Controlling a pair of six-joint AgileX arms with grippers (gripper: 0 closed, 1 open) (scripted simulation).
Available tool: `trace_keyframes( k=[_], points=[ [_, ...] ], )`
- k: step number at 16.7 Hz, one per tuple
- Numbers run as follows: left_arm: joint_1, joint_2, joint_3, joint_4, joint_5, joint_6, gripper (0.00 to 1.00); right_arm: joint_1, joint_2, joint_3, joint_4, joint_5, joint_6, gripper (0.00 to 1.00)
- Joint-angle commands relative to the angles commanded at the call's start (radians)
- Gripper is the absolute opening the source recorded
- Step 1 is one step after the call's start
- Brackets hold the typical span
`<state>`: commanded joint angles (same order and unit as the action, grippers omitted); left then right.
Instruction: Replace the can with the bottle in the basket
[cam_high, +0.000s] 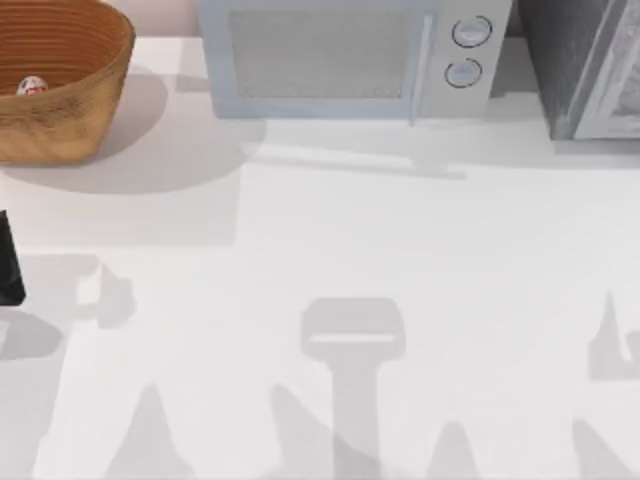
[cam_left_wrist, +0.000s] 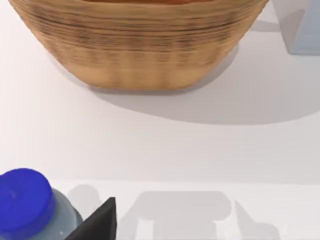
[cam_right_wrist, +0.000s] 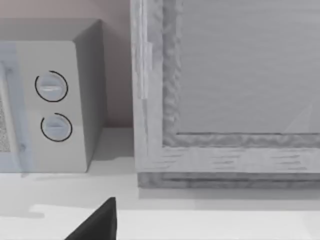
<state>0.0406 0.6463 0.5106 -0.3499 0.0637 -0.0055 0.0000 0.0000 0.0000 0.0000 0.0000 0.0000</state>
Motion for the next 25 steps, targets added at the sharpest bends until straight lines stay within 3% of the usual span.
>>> trace_keyframes(
  k=[17,25],
  points=[
    [0.082,1.346,1.452,-0.626,0.157,0.098,1.0,0.0,0.0,0.0,0.0,0.0,0.0,1.0],
    [0.12,1.839,1.959,-0.865,0.21,0.131,1.0,0.0,0.0,0.0,0.0,0.0,0.0,1.0]
  ],
)
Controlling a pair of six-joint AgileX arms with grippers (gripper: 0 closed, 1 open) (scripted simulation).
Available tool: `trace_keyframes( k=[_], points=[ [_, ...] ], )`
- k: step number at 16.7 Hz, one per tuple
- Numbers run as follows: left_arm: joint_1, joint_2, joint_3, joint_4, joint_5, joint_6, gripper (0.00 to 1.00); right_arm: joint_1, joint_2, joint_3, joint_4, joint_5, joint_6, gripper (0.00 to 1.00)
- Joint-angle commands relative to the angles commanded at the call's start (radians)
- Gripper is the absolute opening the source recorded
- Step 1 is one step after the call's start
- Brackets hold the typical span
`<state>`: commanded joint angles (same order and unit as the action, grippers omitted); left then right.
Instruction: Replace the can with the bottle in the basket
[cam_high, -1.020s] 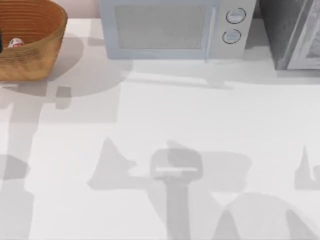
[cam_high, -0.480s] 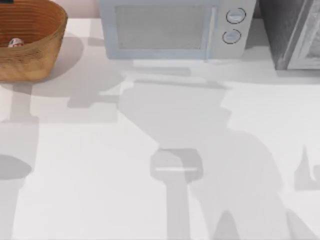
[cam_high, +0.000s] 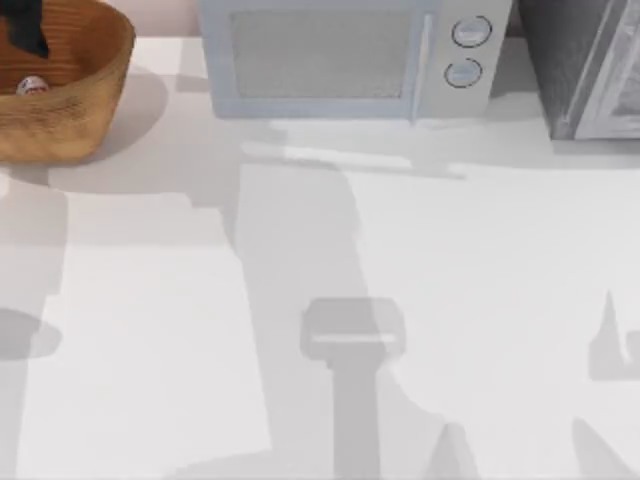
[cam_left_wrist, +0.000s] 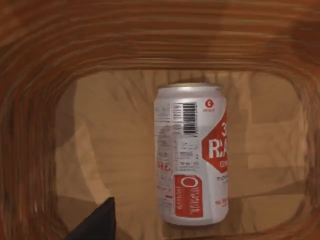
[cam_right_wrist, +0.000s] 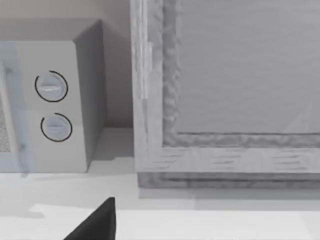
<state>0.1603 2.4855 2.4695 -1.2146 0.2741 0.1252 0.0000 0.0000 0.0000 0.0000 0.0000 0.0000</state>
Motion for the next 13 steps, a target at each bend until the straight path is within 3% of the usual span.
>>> trace_keyframes(
  k=[5,13],
  points=[
    [0.012,0.159,0.155,-0.078,0.018,0.008,1.0,0.0,0.0,0.0,0.0,0.0,0.0,1.0],
    [0.003,0.163,0.191,-0.085,0.021,0.011,1.0,0.0,0.0,0.0,0.0,0.0,0.0,1.0]
  ],
)
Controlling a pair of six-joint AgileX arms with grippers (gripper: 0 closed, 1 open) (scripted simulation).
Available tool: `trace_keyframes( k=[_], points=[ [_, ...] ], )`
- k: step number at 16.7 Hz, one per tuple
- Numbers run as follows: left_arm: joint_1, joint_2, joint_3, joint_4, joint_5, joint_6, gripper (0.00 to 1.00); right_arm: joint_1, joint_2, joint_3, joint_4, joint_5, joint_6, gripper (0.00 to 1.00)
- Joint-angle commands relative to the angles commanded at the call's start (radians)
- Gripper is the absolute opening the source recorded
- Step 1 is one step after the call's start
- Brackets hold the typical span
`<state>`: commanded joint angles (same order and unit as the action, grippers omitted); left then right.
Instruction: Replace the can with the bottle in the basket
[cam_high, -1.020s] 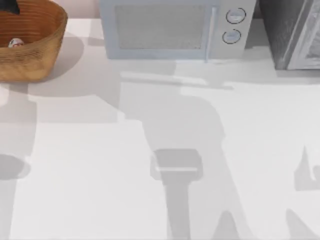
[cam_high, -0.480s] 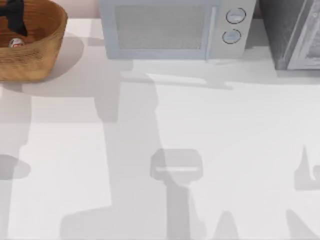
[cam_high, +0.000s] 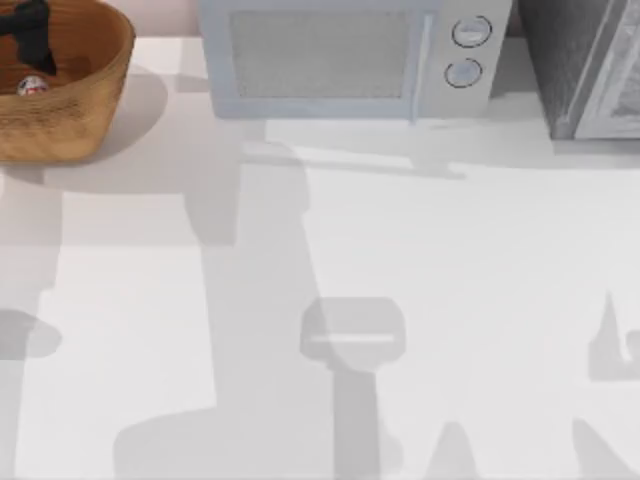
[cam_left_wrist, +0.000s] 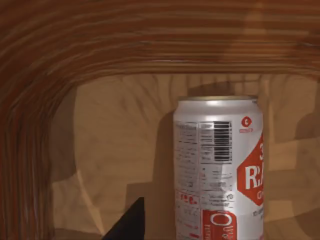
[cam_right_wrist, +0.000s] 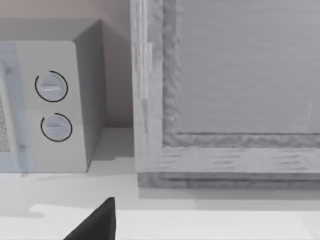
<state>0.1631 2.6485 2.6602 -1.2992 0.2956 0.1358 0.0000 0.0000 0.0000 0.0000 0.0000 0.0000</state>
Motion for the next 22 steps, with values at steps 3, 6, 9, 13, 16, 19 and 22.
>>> trace_keyframes(
  k=[3,6,9,13,16,19,22],
  points=[
    [0.003,0.046,0.043,-0.025,-0.002,-0.009,1.0,0.0,0.0,0.0,0.0,0.0,0.0,1.0],
    [-0.001,0.124,0.151,-0.059,-0.003,-0.014,1.0,0.0,0.0,0.0,0.0,0.0,0.0,1.0],
    [-0.007,0.218,0.287,-0.099,-0.003,-0.02,1.0,0.0,0.0,0.0,0.0,0.0,0.0,1.0],
    [-0.015,0.339,0.463,-0.151,-0.003,-0.028,1.0,0.0,0.0,0.0,0.0,0.0,0.0,1.0],
    [-0.019,0.401,0.553,-0.178,-0.003,-0.033,1.0,0.0,0.0,0.0,0.0,0.0,0.0,1.0],
    [-0.021,0.42,0.58,-0.186,-0.003,-0.034,1.0,0.0,0.0,0.0,0.0,0.0,0.0,1.0],
    [-0.021,0.42,0.58,-0.186,-0.003,-0.034,1.0,0.0,0.0,0.0,0.0,0.0,0.0,1.0]
  ],
)
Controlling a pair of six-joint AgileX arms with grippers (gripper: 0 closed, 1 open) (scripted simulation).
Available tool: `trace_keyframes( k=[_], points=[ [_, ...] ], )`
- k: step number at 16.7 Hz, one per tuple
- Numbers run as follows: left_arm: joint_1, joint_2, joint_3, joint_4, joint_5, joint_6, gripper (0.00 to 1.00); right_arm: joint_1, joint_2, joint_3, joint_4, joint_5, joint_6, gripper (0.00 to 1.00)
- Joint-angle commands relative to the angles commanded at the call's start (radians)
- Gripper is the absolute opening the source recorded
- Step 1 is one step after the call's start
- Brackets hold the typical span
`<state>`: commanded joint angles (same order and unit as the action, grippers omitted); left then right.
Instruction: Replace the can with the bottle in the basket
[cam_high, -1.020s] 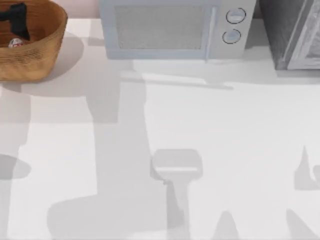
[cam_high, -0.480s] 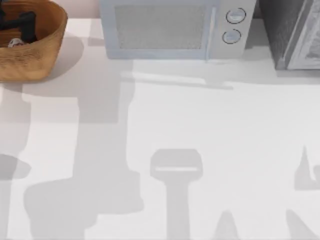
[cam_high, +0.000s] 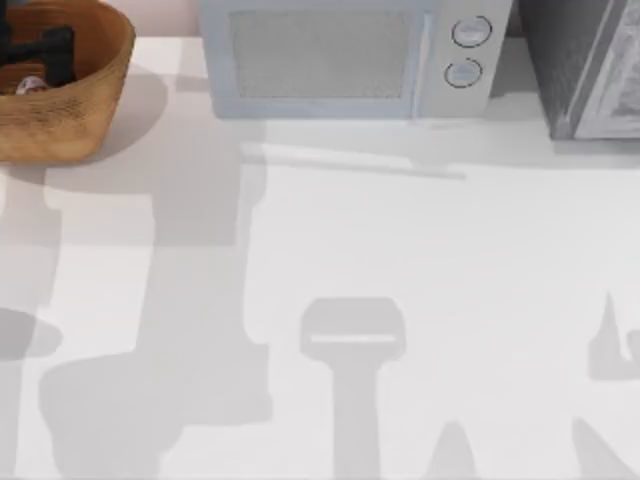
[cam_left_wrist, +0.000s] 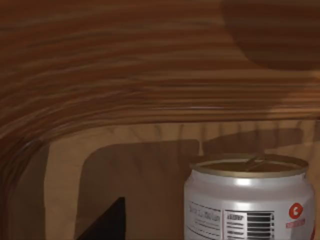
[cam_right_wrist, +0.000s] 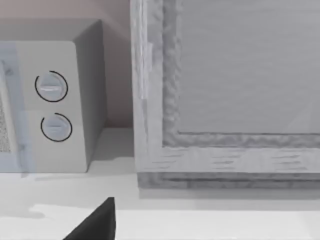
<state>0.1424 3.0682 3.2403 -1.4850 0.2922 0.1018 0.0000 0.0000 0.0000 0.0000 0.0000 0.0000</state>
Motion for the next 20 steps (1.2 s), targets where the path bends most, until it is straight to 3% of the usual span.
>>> trace_keyframes(
  k=[13,20],
  points=[
    [0.0,0.0,0.0,0.0,0.0,0.0,0.02,0.0,0.0,0.0,0.0,0.0,0.0,1.0],
    [0.0,0.0,0.0,0.0,0.0,0.0,0.0,0.0,0.0,0.0,0.0,0.0,0.0,1.0]
  ],
)
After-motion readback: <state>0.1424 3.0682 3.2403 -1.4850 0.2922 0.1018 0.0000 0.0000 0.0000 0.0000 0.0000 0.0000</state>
